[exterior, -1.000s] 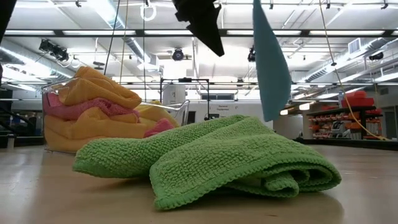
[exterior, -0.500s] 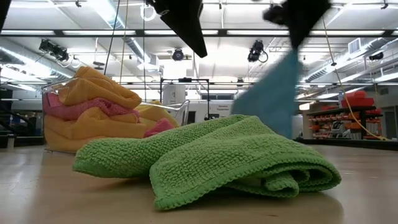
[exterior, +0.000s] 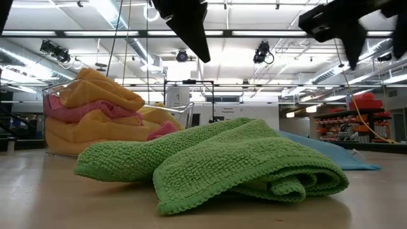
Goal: Fold microfiber towels
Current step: Fold the blue microfiber towel
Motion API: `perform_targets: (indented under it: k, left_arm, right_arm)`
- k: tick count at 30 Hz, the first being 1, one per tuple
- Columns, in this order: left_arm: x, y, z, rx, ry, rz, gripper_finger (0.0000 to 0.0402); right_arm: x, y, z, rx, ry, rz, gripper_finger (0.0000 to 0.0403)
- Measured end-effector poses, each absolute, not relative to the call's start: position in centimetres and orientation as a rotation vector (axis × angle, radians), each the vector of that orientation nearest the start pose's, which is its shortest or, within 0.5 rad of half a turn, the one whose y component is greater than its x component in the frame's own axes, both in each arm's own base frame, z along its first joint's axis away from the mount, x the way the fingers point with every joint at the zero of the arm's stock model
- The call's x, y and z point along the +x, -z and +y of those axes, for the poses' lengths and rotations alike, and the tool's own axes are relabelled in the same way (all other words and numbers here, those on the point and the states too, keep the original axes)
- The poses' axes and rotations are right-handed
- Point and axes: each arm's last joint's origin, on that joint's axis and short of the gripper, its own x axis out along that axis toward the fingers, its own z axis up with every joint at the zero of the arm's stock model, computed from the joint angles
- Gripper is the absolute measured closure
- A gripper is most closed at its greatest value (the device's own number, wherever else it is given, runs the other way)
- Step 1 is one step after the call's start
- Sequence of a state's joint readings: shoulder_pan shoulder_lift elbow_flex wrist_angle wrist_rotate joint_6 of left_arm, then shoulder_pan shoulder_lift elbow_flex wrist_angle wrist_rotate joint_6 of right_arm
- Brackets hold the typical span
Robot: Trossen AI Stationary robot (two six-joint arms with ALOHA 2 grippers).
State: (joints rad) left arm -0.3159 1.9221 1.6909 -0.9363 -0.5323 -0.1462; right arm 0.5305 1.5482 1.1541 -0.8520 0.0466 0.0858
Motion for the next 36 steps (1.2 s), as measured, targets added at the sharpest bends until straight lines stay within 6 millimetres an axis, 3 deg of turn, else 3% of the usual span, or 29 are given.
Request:
perform_targets:
  k: [4,8,17,26,36]
  left_arm:
    - [38.2,-26.8,-11.0,0.361,-0.268,1.064,0.0325]
    - [37.9,-26.2,-11.1,0.383,-0.263,1.096,0.0332]
    - [38.8,-21.0,-10.4,0.502,-0.175,0.987,0.0325]
    - [41.1,-20.4,-6.8,0.331,-0.064,0.886,0.0262]
    - [42.6,-18.5,-2.7,0.315,-0.010,0.895,0.0260]
  right_arm:
    - [25.3,-22.4,14.4,-0.390,-0.198,1.164,0.0212]
    - [25.1,-19.7,12.6,-0.419,-0.114,1.173,0.0215]
    - [23.8,-15.4,9.5,-0.415,-0.062,1.217,0.0227]
    - [21.1,-16.6,6.6,-0.321,-0.047,0.870,0.0250]
    - [17.6,-16.5,5.3,-0.274,-0.019,0.606,0.0271]
